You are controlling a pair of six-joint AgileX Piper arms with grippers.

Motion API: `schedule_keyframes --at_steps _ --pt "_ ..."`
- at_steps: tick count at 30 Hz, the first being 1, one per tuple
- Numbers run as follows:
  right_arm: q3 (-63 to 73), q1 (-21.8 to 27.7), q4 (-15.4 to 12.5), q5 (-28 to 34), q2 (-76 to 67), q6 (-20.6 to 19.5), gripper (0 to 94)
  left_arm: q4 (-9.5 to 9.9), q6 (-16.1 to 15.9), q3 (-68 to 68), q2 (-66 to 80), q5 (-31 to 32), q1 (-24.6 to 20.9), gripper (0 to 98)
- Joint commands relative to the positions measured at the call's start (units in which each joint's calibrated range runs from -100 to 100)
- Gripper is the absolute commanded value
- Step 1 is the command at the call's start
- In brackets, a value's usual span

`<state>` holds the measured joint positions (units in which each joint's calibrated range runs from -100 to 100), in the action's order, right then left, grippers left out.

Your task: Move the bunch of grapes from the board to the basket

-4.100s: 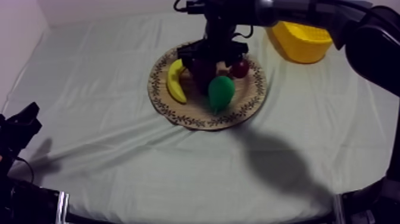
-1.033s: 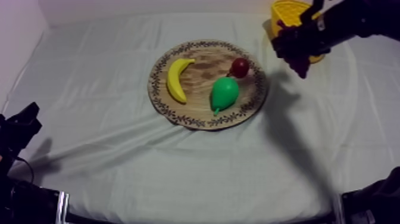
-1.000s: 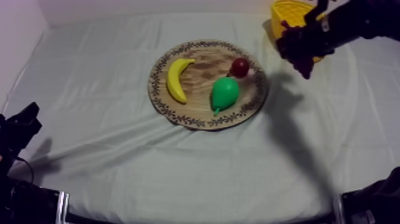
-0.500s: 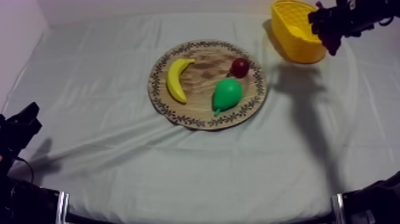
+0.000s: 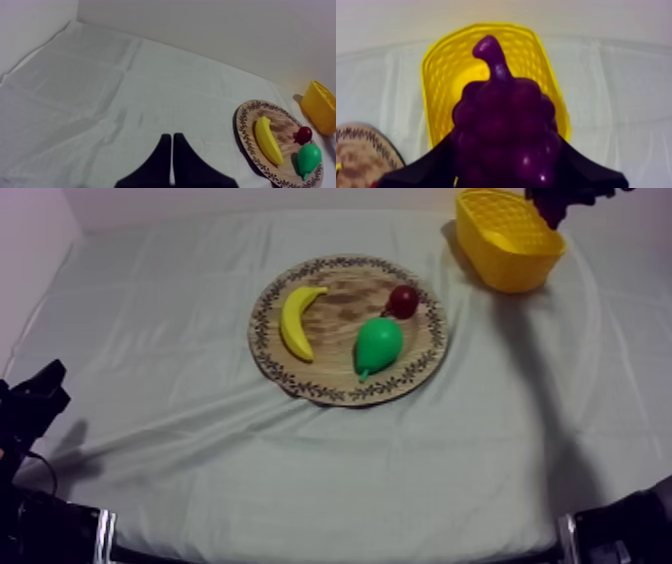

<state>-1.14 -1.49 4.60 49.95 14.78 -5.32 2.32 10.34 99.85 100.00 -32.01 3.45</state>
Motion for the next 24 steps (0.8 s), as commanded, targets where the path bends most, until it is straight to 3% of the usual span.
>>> schedule_keyframes --at_steps 1,12,24 --pt "8.8 0.04 0.29 0.06 6.07 -0.11 26.5 0.0 -0.01 0.03 0.0 0.0 -0.01 0.1" --pt "20.97 0.63 0.62 1.37 21.2 -0.19 26.1 0.0 -0.01 0.03 0.0 0.0 -0.01 0.1" --pt "18.16 0.84 1.29 -1.09 25.02 -0.05 25.7 0.0 -0.01 0.03 0.0 0.0 -0.01 0.1"
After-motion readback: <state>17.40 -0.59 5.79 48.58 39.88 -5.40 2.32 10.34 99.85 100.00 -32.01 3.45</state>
